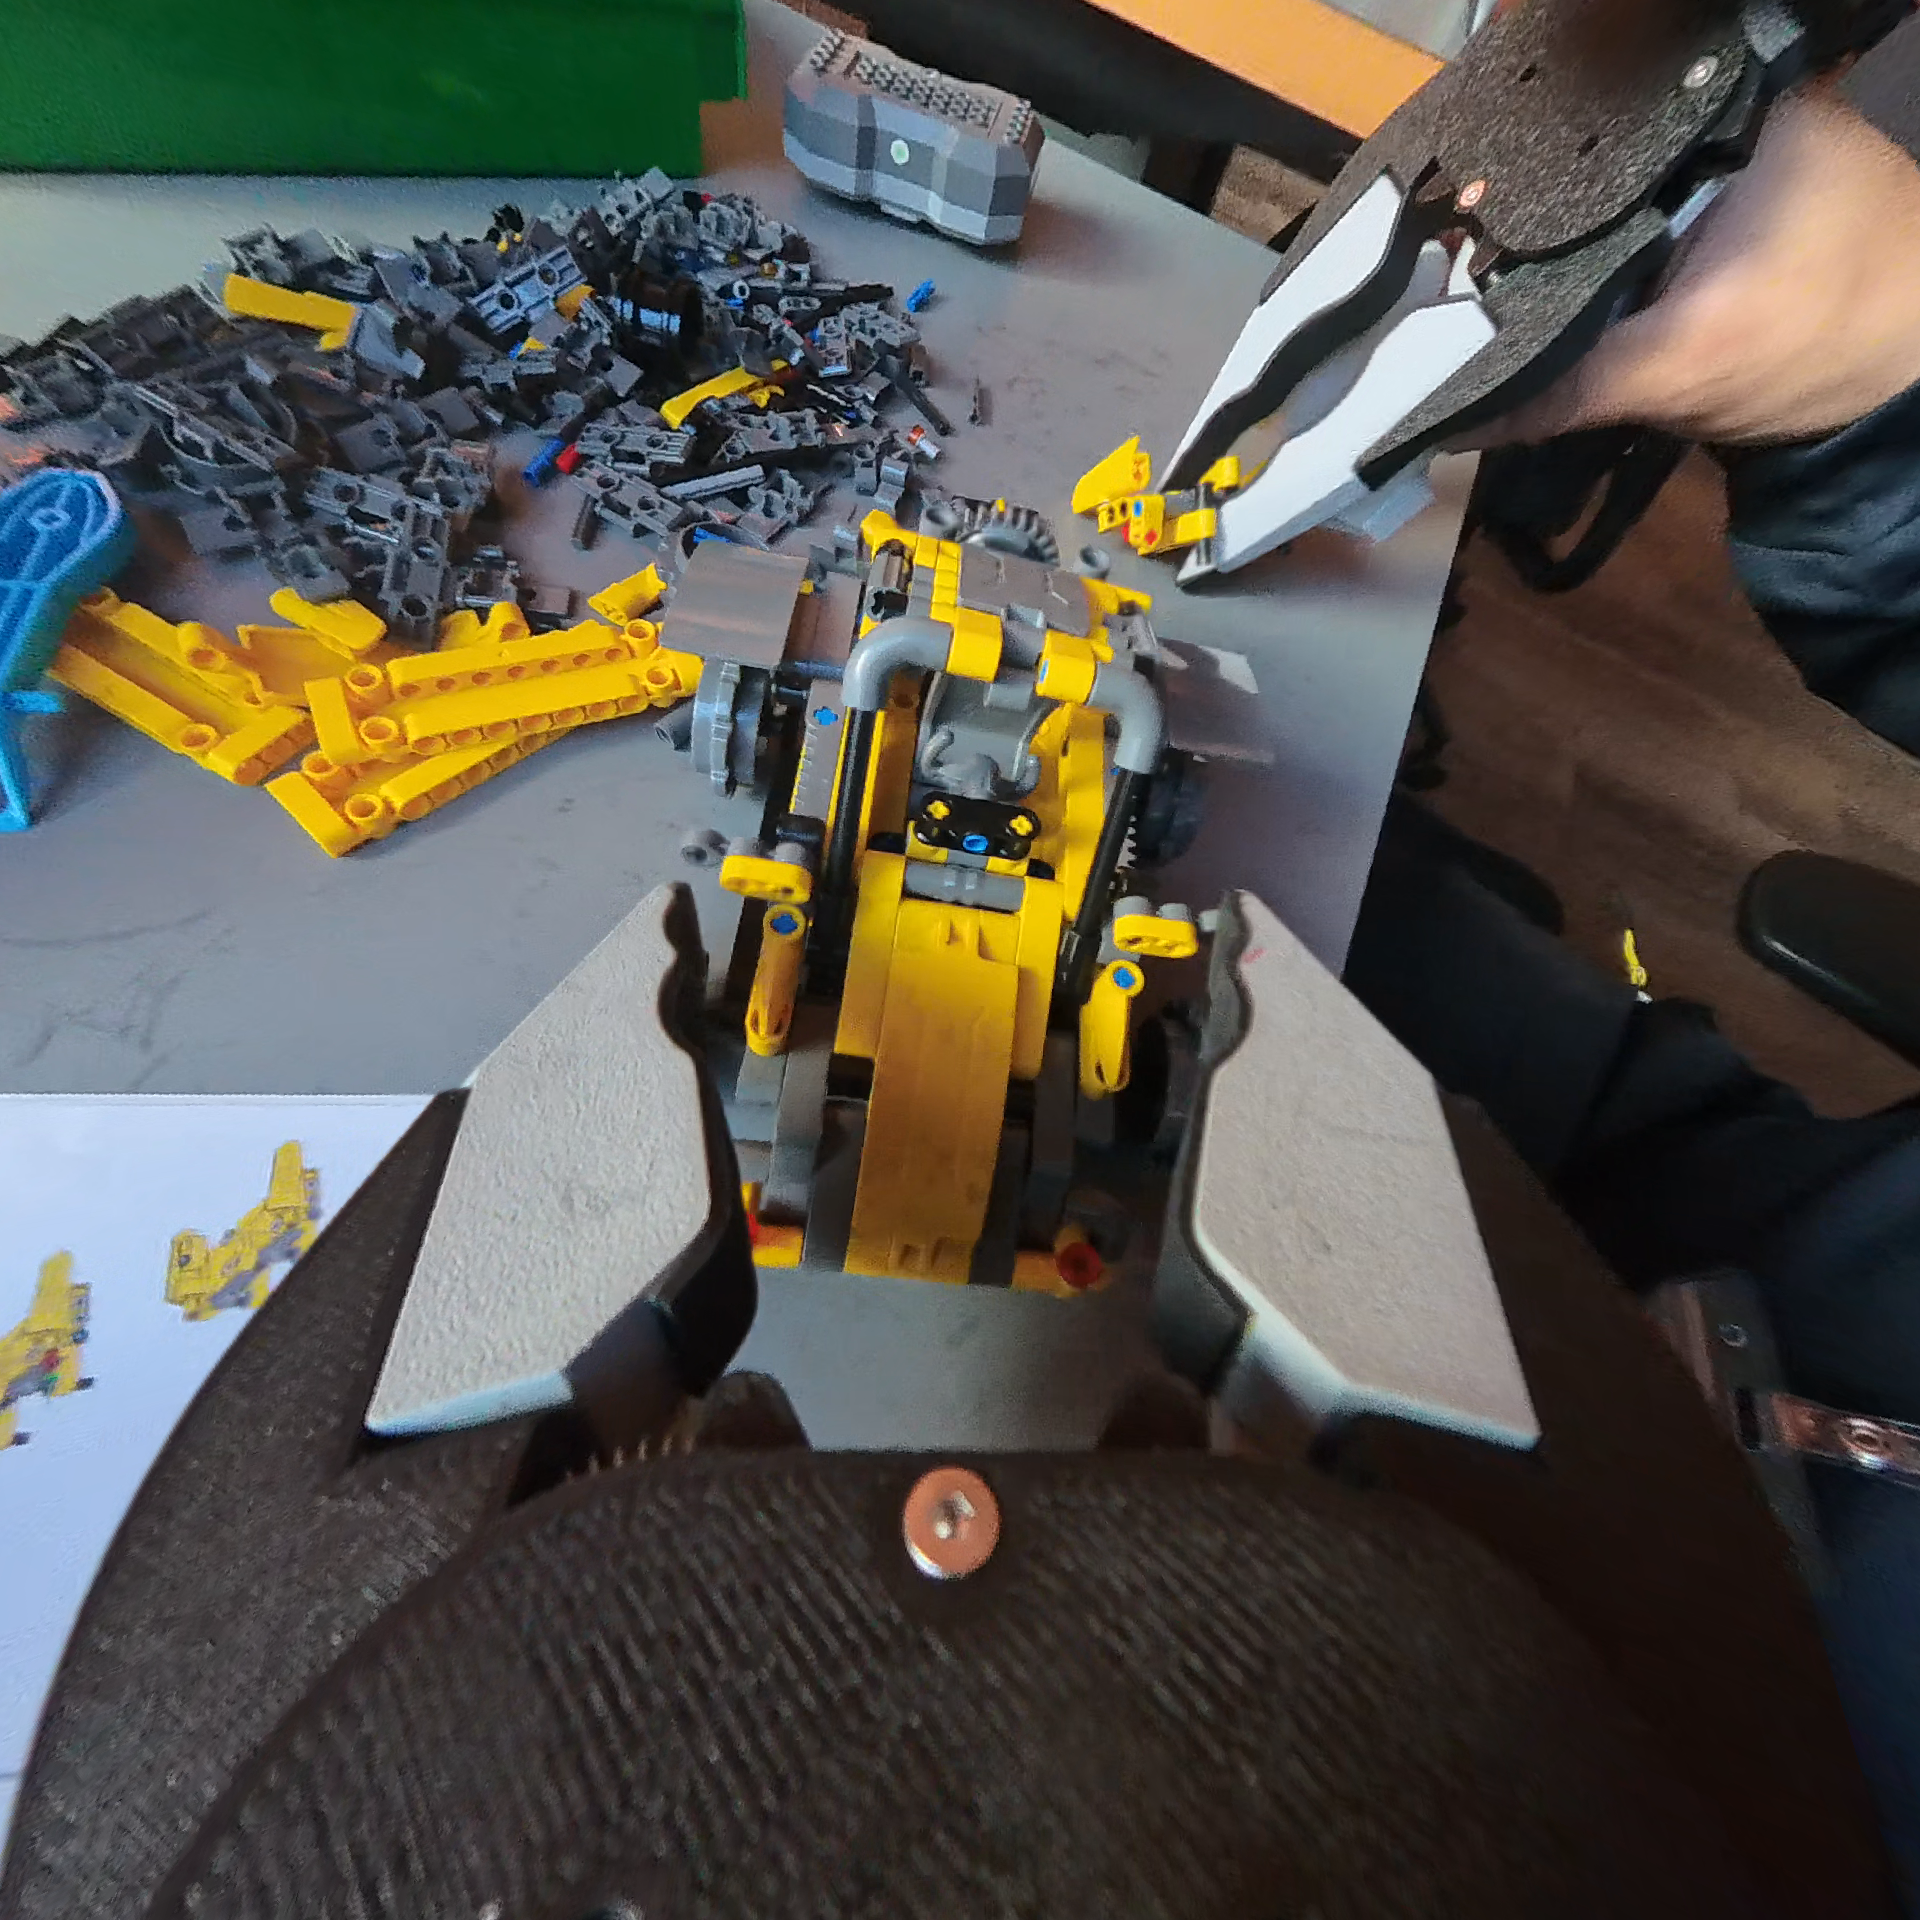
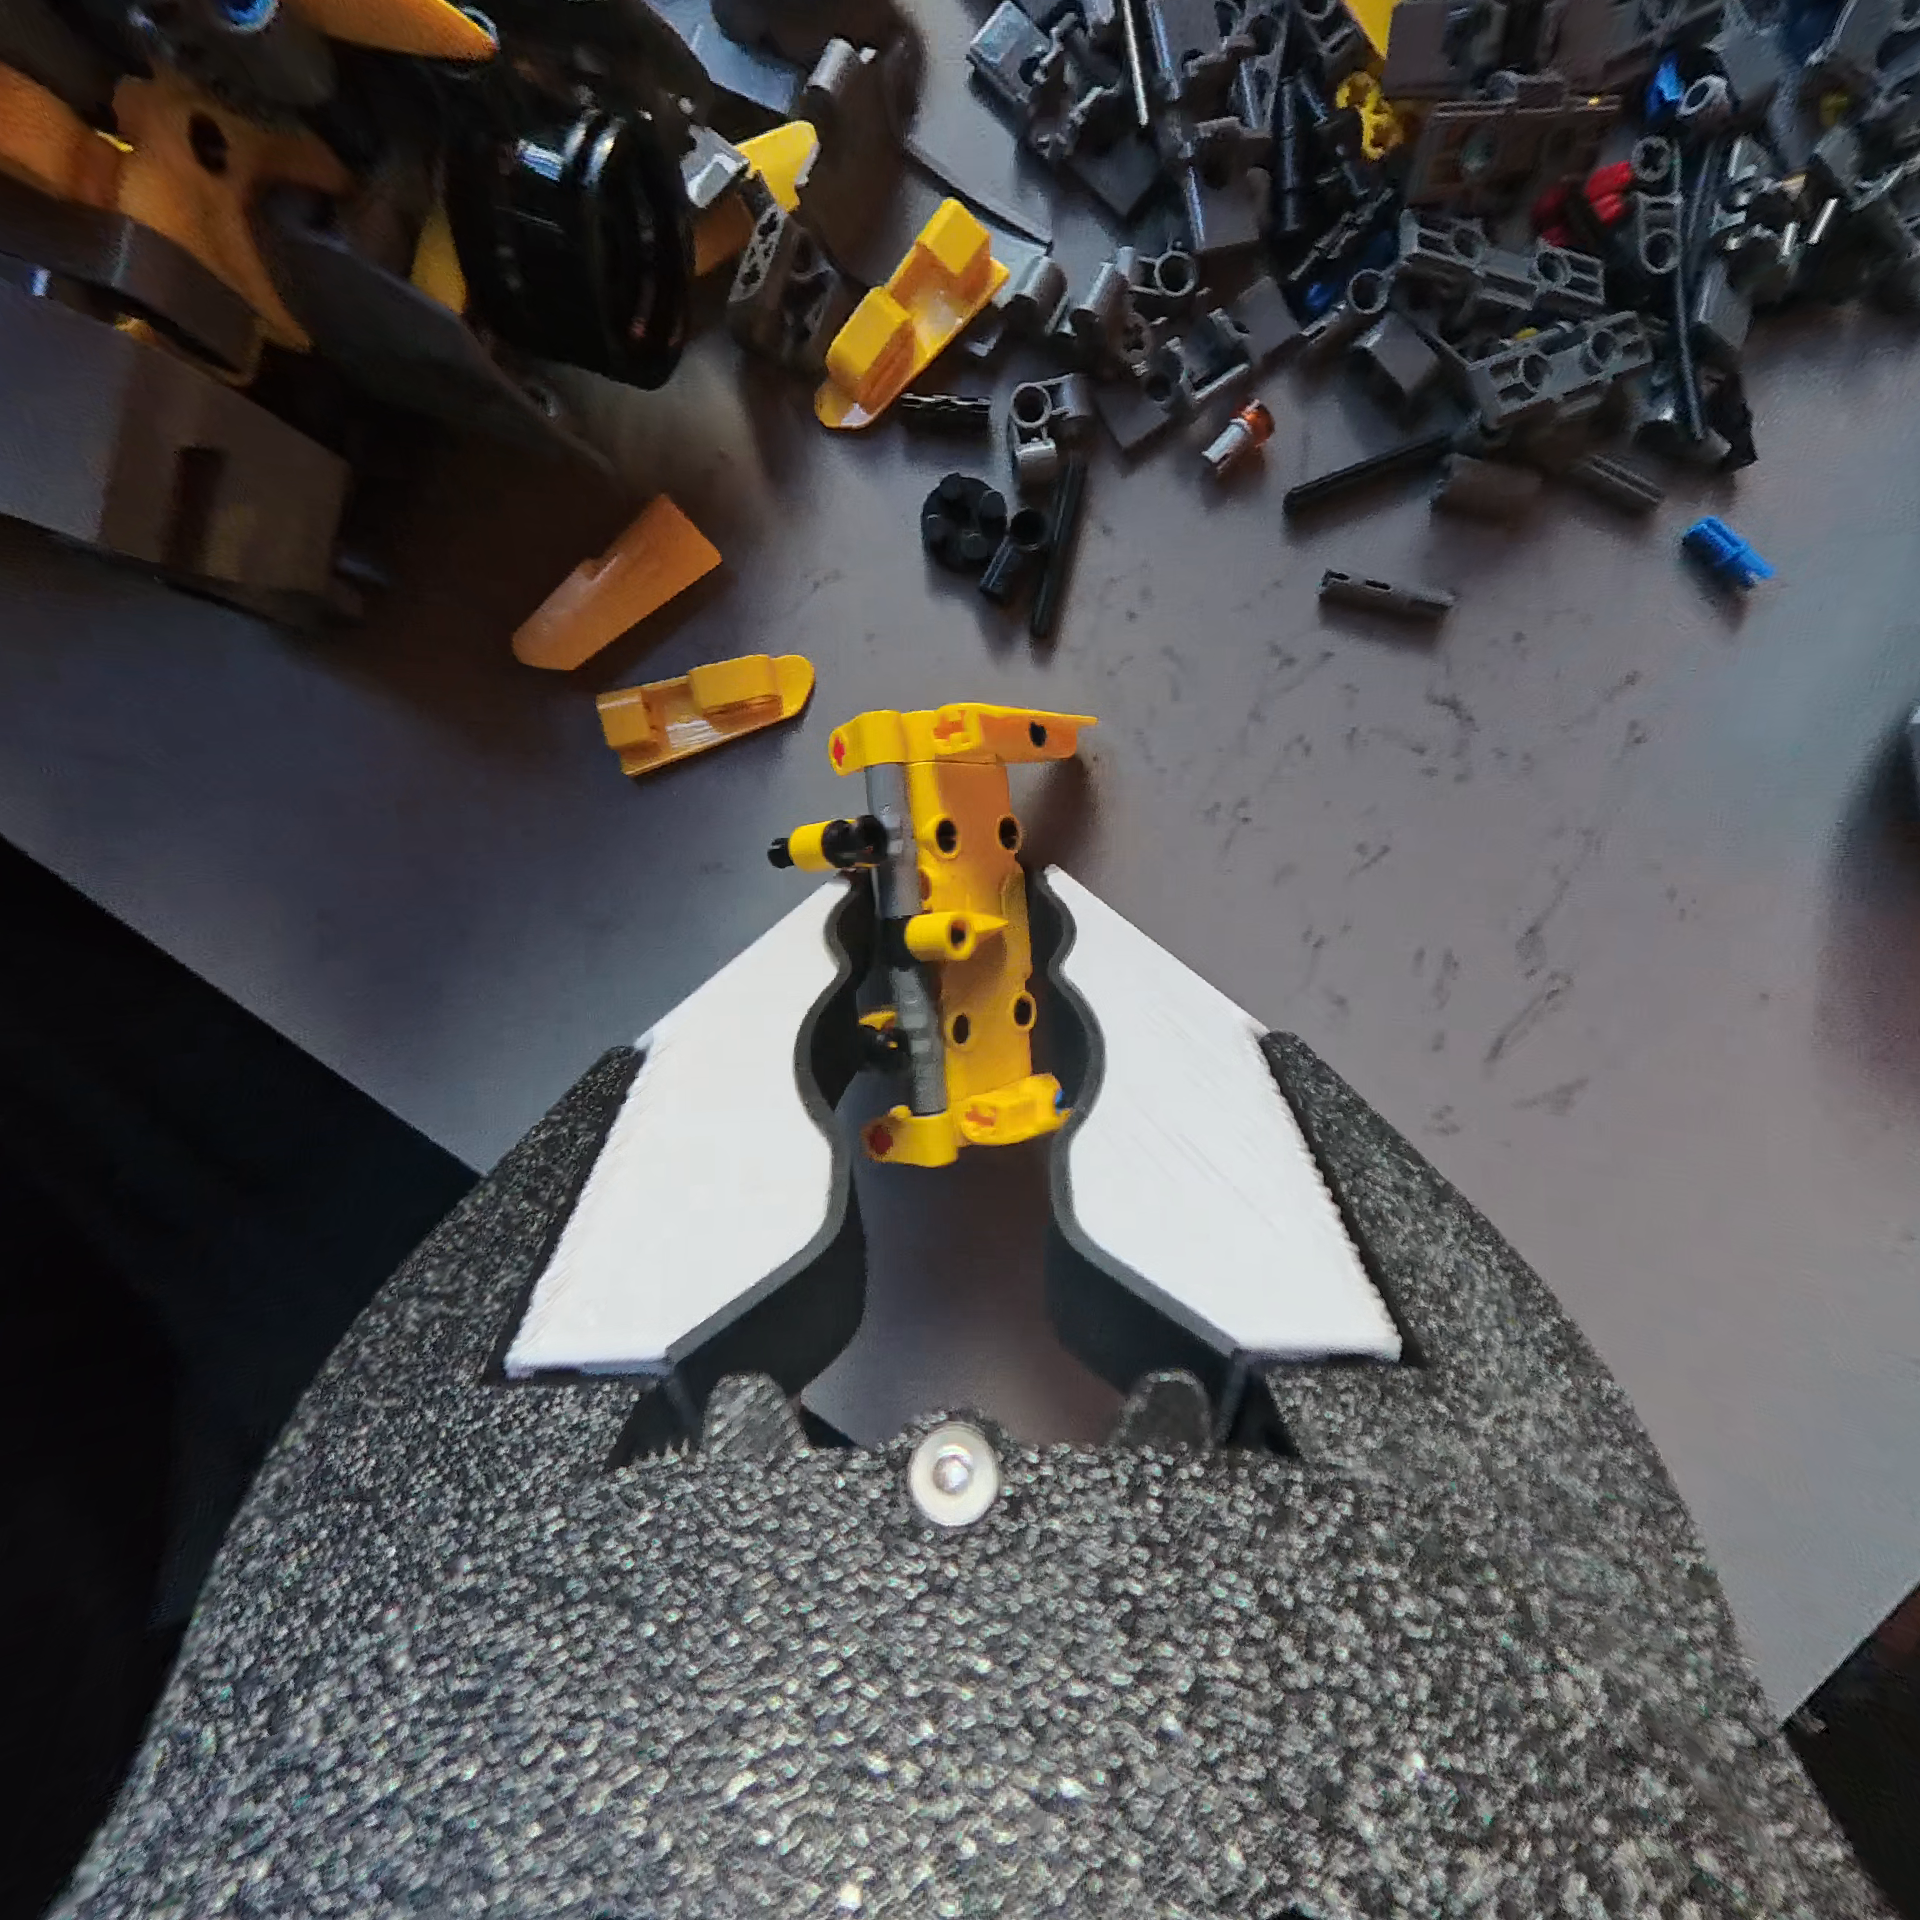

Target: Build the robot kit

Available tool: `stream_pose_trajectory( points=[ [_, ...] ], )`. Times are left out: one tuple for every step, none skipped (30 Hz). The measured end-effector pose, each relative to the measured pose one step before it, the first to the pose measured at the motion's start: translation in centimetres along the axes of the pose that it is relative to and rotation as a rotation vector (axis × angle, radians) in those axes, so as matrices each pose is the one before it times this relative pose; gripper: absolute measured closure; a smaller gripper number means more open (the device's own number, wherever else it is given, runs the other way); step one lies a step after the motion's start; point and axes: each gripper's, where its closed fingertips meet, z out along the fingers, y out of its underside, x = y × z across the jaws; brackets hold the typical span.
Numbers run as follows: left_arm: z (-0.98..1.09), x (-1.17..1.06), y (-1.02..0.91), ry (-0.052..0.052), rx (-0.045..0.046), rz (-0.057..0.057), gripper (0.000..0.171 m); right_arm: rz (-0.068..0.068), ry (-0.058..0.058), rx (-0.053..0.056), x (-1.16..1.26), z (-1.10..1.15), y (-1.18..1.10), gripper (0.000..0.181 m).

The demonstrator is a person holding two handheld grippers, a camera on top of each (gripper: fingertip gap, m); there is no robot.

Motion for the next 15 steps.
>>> stream_pose_trajectory(
  points=[
    [0.042,0.022,0.210,0.0012,0.00160,-0.0013,0.075,0.0064,-0.0017,0.0027,-0.045,-0.174,-0.012,0.147],
    [-0.009,0.077,0.017,0.0051,0.01248,-0.0073,0.076,0.0102,0.0052,0.0081,0.084,-0.305,-0.044,0.141],
    [-0.012,0.133,0.060,0.0089,0.00600,-0.0052,0.078,0.0087,0.0038,0.0151,0.067,-0.440,-0.121,0.139],
    [0.039,0.142,0.245,0.0071,-0.00987,0.0033,0.076,0.0017,0.0001,0.0243,-0.051,-0.547,-0.270,0.139],
    [0.104,0.047,0.382,-0.0042,-0.01969,0.0140,0.076,-0.0088,0.0008,0.0283,-0.108,-0.564,-0.376,0.138],
    [0.135,0.052,0.360,-0.0079,-0.01917,0.0198,0.076,-0.0197,0.0035,0.0213,-0.104,-0.465,-0.332,0.135],
    [0.147,0.125,0.289,-0.0052,-0.01692,0.0185,0.075,-0.0244,0.0064,0.0129,-0.083,-0.365,-0.261,0.133],
    [0.075,0.075,0.106,-0.0082,-0.00764,0.0186,0.072,-0.0252,-0.0036,0.0198,-0.272,-0.317,-0.377,0.134],
    [0.035,-0.020,0.093,-0.0120,-0.00776,0.0188,0.073,-0.0233,-0.0327,0.0321,-0.783,-0.243,-0.601,0.137],
    [0.075,-0.098,0.101,-0.0140,-0.00718,0.0154,0.074,-0.0220,-0.0647,0.0376,-1.340,-0.094,-0.740,0.140],
    [0.099,-0.055,0.058,-0.0122,-0.00355,0.0121,0.074,-0.0251,-0.0756,0.0273,-1.571,0.185,-0.667,0.143],
    [0.143,-0.015,0.060,-0.0108,-0.00349,0.0103,0.073,-0.0317,-0.0609,0.0039,-1.367,0.531,-0.398,0.146],
    [0.112,-0.034,0.061,-0.0142,-0.00394,0.0146,0.072,-0.0379,-0.0320,-0.0220,-0.878,0.826,-0.060,0.148],
    [0.104,-0.070,0.068,-0.0159,-0.00366,0.0162,0.073,-0.0376,-0.0039,-0.0464,-0.346,1.015,0.252,0.150],
    [0.094,-0.071,0.057,-0.0156,-0.00248,0.0121,0.073,-0.0342,0.0169,-0.0584,0.058,1.060,0.357,0.152]
  ],
)
